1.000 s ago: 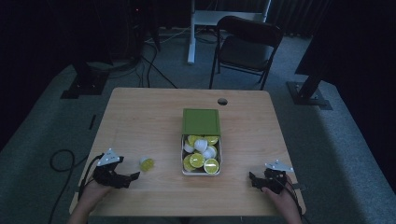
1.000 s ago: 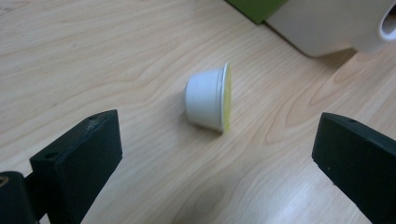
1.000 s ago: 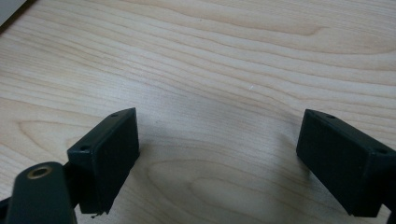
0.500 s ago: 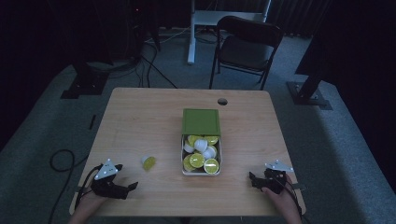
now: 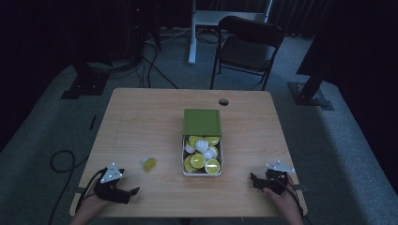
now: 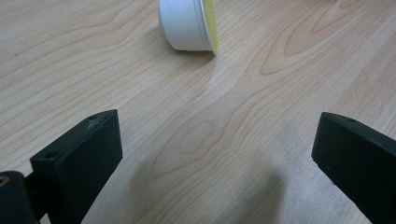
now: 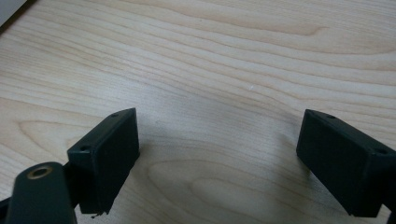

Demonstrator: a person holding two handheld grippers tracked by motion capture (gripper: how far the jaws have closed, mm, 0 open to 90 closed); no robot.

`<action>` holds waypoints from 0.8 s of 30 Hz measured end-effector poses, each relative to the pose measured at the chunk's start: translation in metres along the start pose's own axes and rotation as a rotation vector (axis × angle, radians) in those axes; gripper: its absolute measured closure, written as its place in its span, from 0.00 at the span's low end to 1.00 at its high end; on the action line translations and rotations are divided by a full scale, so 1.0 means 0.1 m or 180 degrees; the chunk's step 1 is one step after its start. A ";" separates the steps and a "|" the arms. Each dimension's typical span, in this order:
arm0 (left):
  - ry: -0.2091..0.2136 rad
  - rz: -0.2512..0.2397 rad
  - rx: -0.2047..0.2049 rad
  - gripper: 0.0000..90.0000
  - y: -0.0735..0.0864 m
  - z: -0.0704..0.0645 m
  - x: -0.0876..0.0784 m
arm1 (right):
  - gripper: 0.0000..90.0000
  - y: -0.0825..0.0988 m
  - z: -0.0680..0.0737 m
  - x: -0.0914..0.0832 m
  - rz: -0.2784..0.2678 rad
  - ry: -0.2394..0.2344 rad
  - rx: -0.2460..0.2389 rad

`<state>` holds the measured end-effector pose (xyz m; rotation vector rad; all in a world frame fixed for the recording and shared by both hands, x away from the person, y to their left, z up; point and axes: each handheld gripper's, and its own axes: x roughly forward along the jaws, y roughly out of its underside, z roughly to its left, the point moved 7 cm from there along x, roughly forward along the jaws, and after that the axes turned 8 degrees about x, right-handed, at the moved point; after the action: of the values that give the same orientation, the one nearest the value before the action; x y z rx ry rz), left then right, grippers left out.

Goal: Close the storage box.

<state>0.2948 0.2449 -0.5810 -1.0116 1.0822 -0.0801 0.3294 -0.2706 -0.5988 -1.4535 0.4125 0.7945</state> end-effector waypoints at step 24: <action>0.0023 -0.0061 0.0109 0.02 -0.38 -0.07 0.05 | 0.14 -0.01 0.01 0.01 -0.0005 0.0037 0.0041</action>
<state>0.3073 0.2158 -0.5577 -0.9916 1.0746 -0.1174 0.3305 -0.2698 -0.5989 -1.4469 0.4246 0.7813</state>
